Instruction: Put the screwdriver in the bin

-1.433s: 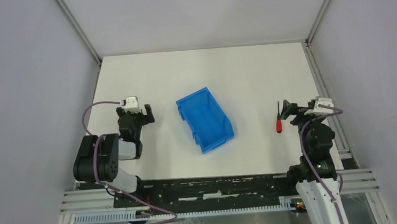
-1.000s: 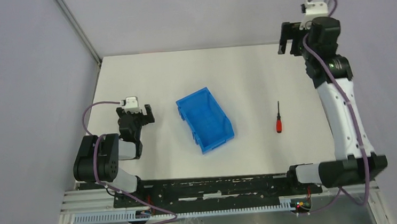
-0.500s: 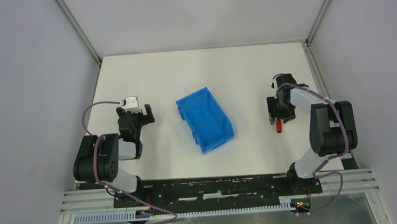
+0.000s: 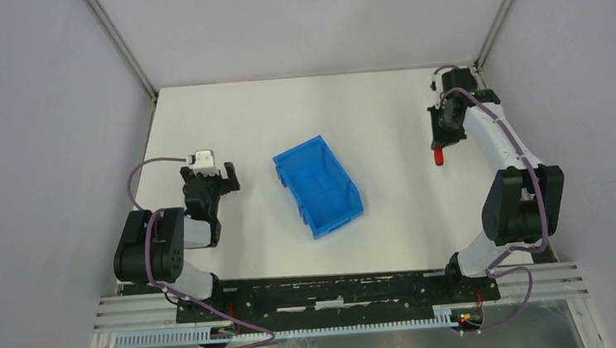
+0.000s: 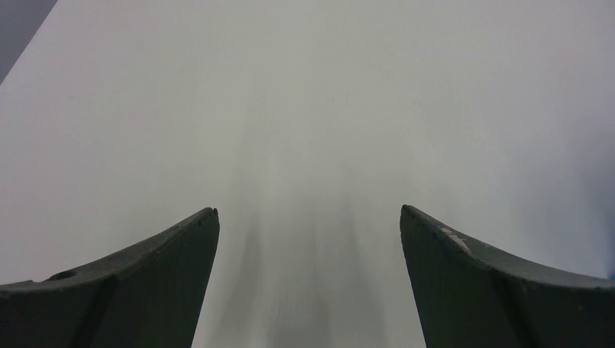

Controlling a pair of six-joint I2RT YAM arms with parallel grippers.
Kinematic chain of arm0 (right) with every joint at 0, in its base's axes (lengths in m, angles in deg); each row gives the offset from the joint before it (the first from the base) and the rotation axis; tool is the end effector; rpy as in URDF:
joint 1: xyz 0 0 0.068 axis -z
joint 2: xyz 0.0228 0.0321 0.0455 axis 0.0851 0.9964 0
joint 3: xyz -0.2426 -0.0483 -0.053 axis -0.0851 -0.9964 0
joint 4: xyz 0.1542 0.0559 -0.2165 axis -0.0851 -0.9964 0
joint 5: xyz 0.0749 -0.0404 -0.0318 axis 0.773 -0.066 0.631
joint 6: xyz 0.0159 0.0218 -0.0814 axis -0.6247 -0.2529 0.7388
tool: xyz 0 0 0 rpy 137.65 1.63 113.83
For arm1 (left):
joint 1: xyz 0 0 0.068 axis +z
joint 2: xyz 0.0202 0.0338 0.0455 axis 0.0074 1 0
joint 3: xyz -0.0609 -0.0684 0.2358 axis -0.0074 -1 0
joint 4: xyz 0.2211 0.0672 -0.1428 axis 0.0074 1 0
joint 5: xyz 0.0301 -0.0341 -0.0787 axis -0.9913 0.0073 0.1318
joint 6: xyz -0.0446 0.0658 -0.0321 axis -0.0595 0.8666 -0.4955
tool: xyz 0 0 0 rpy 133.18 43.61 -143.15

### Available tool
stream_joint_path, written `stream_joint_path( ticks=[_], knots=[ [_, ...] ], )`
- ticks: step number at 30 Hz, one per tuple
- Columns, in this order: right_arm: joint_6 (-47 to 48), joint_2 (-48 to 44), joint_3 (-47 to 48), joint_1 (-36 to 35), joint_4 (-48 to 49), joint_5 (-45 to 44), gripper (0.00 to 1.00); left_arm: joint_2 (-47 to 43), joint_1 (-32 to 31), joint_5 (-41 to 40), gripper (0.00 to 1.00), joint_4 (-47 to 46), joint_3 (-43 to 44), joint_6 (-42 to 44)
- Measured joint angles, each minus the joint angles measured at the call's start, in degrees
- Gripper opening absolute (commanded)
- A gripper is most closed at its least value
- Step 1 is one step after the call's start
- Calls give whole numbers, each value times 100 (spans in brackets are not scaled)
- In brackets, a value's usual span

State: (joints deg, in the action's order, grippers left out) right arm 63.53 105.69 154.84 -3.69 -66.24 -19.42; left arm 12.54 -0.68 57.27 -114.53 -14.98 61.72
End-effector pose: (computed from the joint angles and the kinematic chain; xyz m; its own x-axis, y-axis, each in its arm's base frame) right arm 0.3503 -0.0094 0.1890 -0.9231 0.0800 -0.3761 0.0879 0.9961 -0.0038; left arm 0.2888 -0.0019 0.1008 -0.1835 0.0109 -0.9830 -0.0265 0.9995 0.0160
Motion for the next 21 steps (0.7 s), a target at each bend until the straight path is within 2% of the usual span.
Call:
stream_joint_path(
  ticks=[4, 7, 9, 11, 16, 21],
  knots=[
    [39, -387, 994, 0, -363, -96, 0, 0, 2, 0, 100, 0, 0, 0],
    [-28, -839, 1172, -59, -579, -68, 0, 0, 2, 0, 100, 0, 0, 0],
    [-190, -1019, 1196, -341, -662, -155, 0, 0, 2, 0, 100, 0, 0, 0],
    [-389, -1058, 1209, -942, -625, -192, 0, 0, 2, 0, 100, 0, 0, 0],
    [-837, -780, 1370, -3165, -240, 87, 0, 0, 2, 0, 100, 0, 0, 0],
    [-955, -146, 1803, -4446, 74, 94, 0, 0, 2, 0, 100, 0, 0, 0]
  ],
)
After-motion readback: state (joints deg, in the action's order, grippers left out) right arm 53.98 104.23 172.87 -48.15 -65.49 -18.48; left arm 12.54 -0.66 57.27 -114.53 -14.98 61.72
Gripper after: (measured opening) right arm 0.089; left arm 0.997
